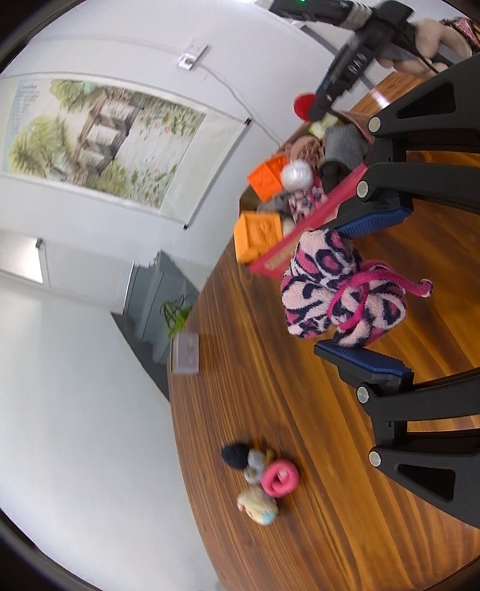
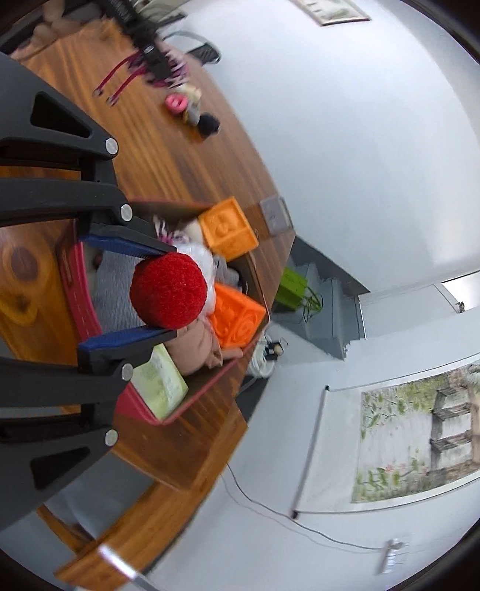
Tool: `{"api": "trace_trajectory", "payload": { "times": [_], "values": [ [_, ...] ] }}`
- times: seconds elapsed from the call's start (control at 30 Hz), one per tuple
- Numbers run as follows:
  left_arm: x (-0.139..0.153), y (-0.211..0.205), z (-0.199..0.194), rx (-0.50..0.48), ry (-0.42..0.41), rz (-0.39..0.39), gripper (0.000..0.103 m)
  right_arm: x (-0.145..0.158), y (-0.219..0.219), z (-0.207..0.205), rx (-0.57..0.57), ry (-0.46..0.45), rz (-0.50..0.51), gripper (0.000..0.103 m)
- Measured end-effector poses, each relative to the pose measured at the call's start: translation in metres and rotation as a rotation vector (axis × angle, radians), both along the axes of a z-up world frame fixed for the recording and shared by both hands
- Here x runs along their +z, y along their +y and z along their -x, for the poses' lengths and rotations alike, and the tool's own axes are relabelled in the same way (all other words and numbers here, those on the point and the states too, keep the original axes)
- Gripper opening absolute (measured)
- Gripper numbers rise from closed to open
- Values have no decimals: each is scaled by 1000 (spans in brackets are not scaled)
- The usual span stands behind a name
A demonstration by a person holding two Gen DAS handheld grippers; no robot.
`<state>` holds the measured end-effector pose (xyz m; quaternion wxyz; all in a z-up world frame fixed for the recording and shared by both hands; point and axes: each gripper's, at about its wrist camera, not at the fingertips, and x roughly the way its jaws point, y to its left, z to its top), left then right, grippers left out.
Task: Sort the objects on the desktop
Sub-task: 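Carry the leopard sock ball and red pompom over the red tin tray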
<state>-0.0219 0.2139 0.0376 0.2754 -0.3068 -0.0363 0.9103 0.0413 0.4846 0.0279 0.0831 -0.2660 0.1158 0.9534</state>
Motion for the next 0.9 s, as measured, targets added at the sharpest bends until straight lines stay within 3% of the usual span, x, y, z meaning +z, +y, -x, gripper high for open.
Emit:
{"api": "trace_trajectory", "payload": {
  "times": [0.33,0.5,0.67,0.83,0.9],
  "values": [
    [18,89,34,-165,-31,-26,56,-2,11,12,49,-40,-11,45],
    [7,125,51,-203,-63,-38,56,-4,17,6,46,-28,11,63],
    [-9,138,64,-197,-113,-42,60,-5,27,-1,15,-2,57,68],
    [-8,129,66,-184,-104,-43,60,0,30,-6,7,36,98,69],
    [-4,124,68,-171,-97,-59,69,2,29,-6,4,49,114,70]
  ]
}}
